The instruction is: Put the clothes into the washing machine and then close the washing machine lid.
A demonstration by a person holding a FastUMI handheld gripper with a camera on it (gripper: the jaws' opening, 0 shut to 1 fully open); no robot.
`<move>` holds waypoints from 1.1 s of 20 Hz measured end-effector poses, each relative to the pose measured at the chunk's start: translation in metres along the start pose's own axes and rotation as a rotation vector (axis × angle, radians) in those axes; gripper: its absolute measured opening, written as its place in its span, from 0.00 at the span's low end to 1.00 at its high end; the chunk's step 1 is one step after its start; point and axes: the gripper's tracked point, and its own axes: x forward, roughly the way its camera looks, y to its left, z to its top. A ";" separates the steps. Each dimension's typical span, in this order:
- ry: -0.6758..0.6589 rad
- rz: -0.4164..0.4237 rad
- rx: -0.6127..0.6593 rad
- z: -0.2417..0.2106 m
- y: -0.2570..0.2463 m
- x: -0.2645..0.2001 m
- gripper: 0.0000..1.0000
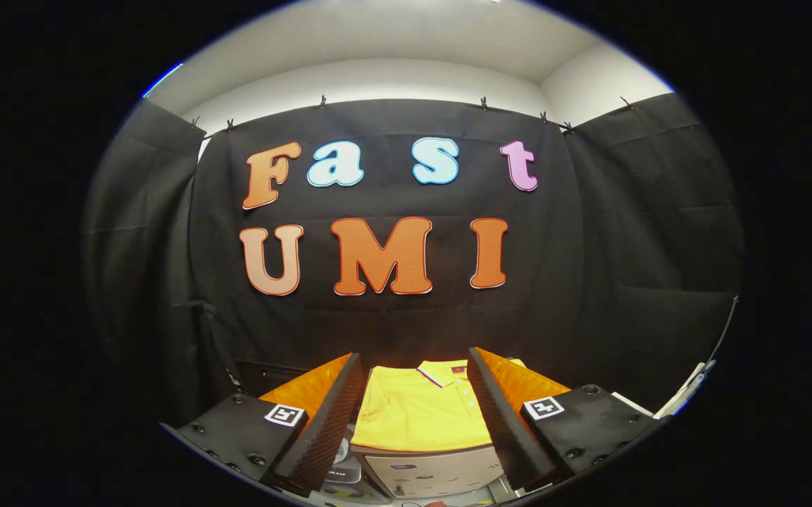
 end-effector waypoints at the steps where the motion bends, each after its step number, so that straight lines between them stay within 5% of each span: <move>1: -0.001 0.002 -0.004 0.002 0.001 0.000 0.97; 12: 0.033 -0.003 -0.042 0.008 -0.020 0.034 0.96; 22: 0.188 -0.009 -0.006 -0.047 -0.066 0.118 0.97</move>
